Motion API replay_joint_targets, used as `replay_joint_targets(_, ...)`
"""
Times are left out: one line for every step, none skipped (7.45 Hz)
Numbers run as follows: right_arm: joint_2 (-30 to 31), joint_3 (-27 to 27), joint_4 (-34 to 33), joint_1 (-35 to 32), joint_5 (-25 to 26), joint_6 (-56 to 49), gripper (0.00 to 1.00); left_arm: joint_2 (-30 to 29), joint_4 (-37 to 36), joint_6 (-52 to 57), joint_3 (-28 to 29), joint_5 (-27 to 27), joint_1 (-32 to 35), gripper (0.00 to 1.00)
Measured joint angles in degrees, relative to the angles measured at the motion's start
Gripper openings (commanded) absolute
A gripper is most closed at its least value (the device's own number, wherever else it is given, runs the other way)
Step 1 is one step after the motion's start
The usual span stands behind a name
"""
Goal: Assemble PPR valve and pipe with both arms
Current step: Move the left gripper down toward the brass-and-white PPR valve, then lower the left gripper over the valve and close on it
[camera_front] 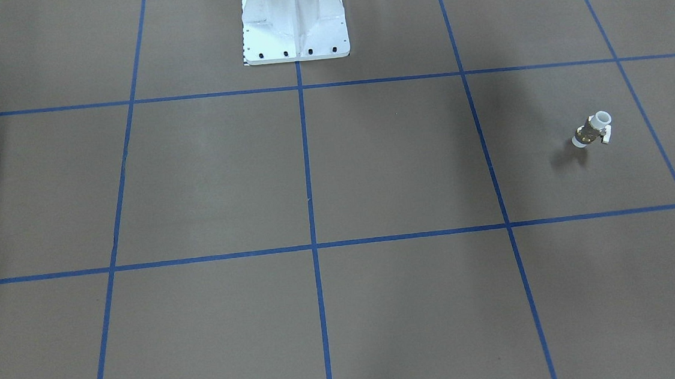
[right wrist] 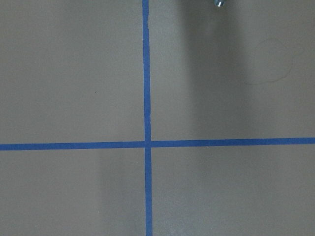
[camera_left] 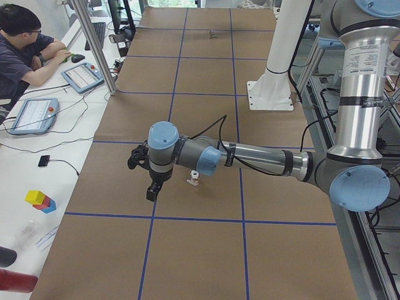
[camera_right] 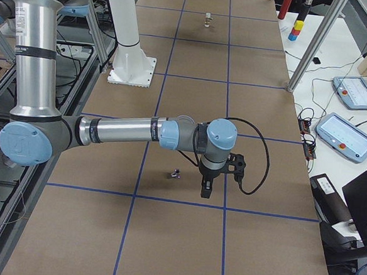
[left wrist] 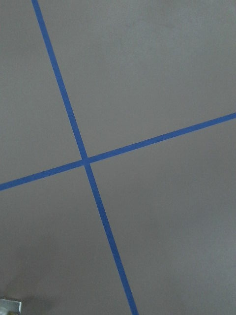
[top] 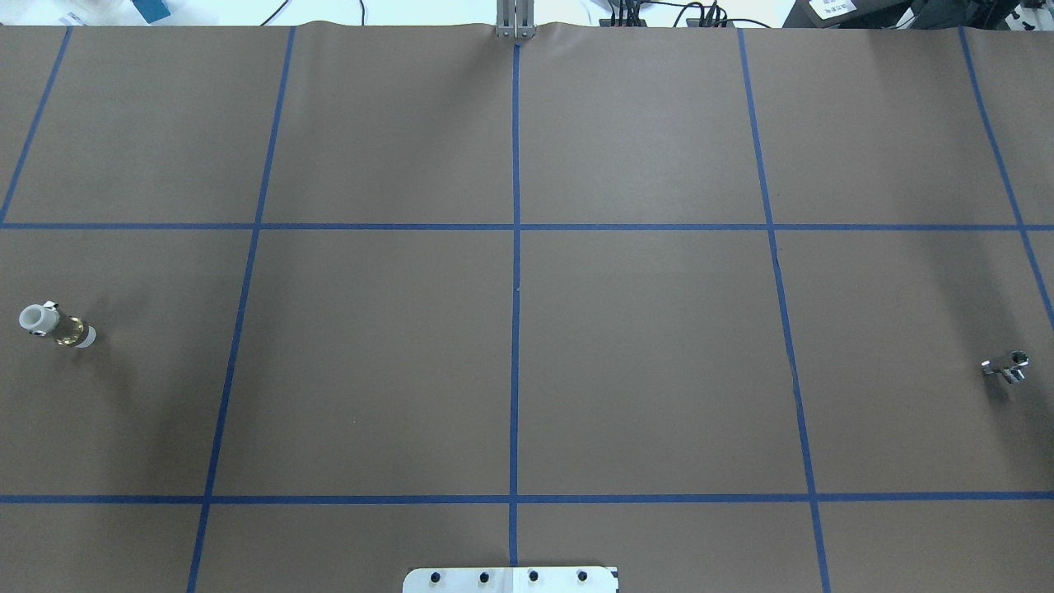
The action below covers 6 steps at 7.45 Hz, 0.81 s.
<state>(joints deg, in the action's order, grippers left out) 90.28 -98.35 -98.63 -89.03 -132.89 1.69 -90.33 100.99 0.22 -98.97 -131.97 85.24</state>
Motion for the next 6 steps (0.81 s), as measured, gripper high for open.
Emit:
replay_joint_targets(0.0,0.0,0.0,0.0,0.0,-0.1,0.99,-0.1,-0.1,-6.0,-1.3,-1.3,-1.2,1.0)
replay_joint_targets(-0.1,0.1,0.0,0.0,0.0,-0.1,0.99,0.0,0.4,-16.4,-2.3,-3.5,-3.4,1.0)
replay_joint_targets(-0.1,0.1,0.0,0.0,0.0,-0.2,0.99,0.2,1.1,-25.4,-3.5,-4.9,-6.6,1.0)
replay_joint_targets(-0.1,0.2,0.0,0.0,0.1,-0.2,0.99,0.5,1.7,-31.2,-4.7,-4.2,-10.2,1.0)
replay_joint_targets(-0.2,0.2,0.0,0.0,0.1,-0.2,0.99,0.9,1.9,-35.7,-6.1,-0.9,-14.2,1.0)
replay_joint_targets(-0.2,0.2,0.0,0.0,0.1,-0.2,0.99,1.3,2.0,-40.3,-7.7,3.3,-18.1,1.0)
